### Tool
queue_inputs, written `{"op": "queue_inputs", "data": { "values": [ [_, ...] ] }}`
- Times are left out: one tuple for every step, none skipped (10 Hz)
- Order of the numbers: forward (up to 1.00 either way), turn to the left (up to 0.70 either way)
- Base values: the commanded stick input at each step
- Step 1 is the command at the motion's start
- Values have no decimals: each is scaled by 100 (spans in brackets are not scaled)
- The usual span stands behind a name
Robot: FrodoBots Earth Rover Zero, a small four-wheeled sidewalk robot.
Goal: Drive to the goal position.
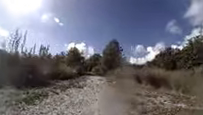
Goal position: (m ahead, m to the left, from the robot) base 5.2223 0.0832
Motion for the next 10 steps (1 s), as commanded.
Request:
{"op": "queue_inputs", "data": {
  "values": [
    [45,12],
    [45,27],
    [45,6],
    [45,0],
    [45,0],
    [45,0],
    [45,0],
    [45,0],
    [45,0],
    [45,0]
  ]
}}
